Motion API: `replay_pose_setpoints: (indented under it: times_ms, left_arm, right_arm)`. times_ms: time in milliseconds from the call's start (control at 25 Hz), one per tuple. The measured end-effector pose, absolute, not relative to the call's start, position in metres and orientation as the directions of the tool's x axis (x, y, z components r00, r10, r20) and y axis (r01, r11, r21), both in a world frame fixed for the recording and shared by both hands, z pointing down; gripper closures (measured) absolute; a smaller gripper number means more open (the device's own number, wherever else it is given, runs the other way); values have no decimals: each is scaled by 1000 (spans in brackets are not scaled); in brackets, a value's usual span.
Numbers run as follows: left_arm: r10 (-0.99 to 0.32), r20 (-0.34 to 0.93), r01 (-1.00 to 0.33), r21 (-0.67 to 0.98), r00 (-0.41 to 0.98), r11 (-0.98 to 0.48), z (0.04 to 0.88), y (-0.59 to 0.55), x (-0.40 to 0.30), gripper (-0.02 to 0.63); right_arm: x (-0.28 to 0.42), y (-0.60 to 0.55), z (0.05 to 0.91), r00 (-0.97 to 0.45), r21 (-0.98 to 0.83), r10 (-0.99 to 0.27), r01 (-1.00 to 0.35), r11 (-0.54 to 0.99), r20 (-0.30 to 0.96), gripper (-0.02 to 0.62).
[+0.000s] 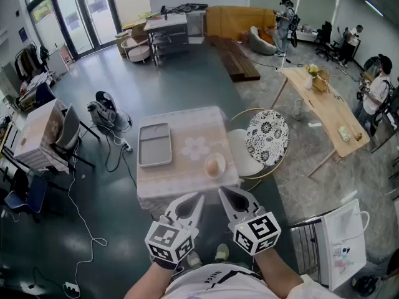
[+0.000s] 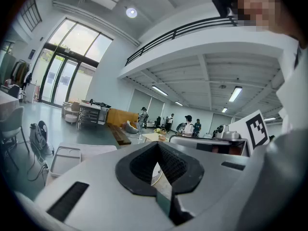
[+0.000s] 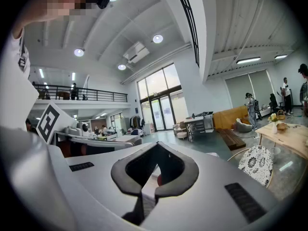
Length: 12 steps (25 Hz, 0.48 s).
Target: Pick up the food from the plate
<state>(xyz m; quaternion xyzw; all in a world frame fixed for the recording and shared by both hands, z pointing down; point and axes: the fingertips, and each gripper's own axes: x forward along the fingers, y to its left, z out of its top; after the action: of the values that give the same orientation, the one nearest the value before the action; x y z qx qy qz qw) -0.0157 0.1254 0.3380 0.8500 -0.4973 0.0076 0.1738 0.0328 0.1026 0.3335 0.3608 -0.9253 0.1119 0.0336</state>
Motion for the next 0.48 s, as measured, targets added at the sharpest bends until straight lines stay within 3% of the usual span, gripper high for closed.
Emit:
replay_pose_setpoints:
  times_ms: [480]
  left_arm:
    - [-844,185,-850,284,503,-444,339,128,1,601]
  right_arm:
    - [49,105,333,-748,-197,-652,-663,722,125,581]
